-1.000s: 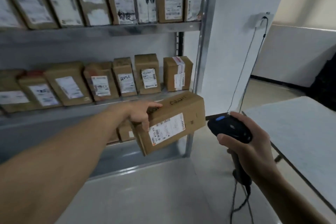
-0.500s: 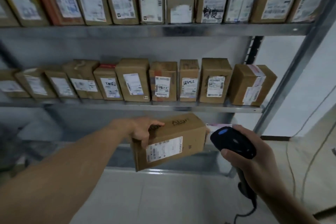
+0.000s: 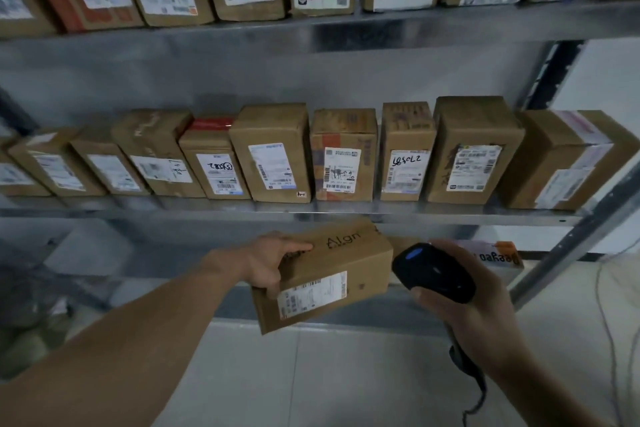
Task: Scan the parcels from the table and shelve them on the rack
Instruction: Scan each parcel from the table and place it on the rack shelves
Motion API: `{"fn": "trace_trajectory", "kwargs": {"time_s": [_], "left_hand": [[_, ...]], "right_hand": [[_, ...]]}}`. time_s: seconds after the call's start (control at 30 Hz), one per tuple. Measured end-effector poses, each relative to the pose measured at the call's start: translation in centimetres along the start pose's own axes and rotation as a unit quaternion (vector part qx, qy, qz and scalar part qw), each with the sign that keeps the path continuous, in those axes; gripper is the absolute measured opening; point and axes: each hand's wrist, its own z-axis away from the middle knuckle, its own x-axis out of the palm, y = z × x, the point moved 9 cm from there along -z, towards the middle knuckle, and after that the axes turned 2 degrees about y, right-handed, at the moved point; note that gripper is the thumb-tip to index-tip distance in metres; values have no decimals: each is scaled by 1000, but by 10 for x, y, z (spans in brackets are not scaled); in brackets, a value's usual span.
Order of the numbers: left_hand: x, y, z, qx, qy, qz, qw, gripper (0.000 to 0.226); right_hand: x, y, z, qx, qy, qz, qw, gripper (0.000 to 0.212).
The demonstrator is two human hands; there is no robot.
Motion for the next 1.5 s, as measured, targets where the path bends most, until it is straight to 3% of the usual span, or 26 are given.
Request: {"fn": "trace_trajectory", "kwargs": {"time_s": [0.43,0.6,0.83,1.0,1.27,1.5], "left_hand": [[13,-86,-66,152,-2,-94,984,111],[16,-120,-71,158,6,-130,979,109],[29,-154,-52,162,22,-122,979,112],[32,-198,-34,148,34,-114,982,111],[32,-297,-47,117,48,-124,984,107],[34,-371,-99,141,42,-106,984,112]], "right_hand": [[124,25,26,92,179,-1,979,59],[147,18,53,124,245,-6,962,83],[169,3,85,124,267,3,956,79],[200,-3,102,120,252,2,960,62],[259,10,114,140,275,13,951,85],[327,28,99,192,316,33,929,76]]}}
